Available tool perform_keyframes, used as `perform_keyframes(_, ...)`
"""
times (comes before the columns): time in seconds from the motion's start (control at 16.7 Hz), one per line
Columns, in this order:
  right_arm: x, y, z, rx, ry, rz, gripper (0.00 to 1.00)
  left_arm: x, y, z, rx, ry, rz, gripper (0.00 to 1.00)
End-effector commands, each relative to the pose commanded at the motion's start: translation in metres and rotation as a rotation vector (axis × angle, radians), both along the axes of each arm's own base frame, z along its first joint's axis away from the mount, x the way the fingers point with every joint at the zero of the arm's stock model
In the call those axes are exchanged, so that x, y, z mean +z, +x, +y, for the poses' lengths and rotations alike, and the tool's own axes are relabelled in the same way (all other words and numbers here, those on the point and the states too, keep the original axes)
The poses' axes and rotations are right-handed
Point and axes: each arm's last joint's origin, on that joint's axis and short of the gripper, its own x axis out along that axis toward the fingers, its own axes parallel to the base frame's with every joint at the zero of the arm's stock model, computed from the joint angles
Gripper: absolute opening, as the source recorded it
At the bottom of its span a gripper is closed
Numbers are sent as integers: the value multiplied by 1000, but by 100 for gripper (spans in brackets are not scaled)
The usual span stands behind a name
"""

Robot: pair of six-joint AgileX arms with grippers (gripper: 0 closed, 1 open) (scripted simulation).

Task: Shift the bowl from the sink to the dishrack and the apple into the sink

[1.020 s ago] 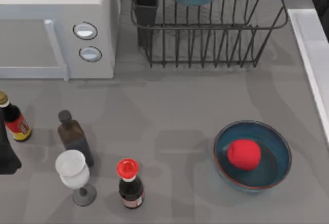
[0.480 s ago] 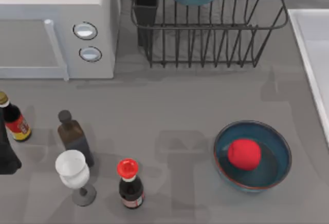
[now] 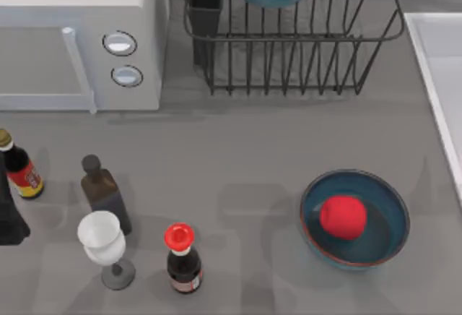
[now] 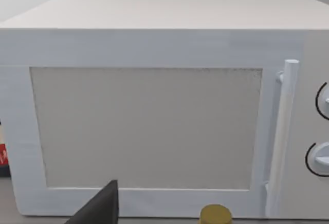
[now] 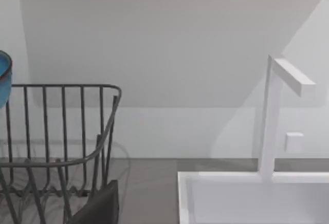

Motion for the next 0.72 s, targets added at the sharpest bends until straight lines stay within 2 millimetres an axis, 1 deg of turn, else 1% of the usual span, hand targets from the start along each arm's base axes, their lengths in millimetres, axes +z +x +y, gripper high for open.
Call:
perform_keyframes(0.18, -34, -9, -7, 1, -2, 26, 100, 0, 0, 0, 0, 0, 0, 100)
perform_keyframes(0.3, -47, -11, -9, 1, -3, 39, 100, 0, 0, 0, 0, 0, 0, 100)
perform_keyframes(0.42, -52, -12, -10, 0, -3, 44, 100, 0, 0, 0, 0, 0, 0, 100)
perform_keyframes(0.72, -52, -12, -10, 0, -3, 44, 100, 0, 0, 0, 0, 0, 0, 100)
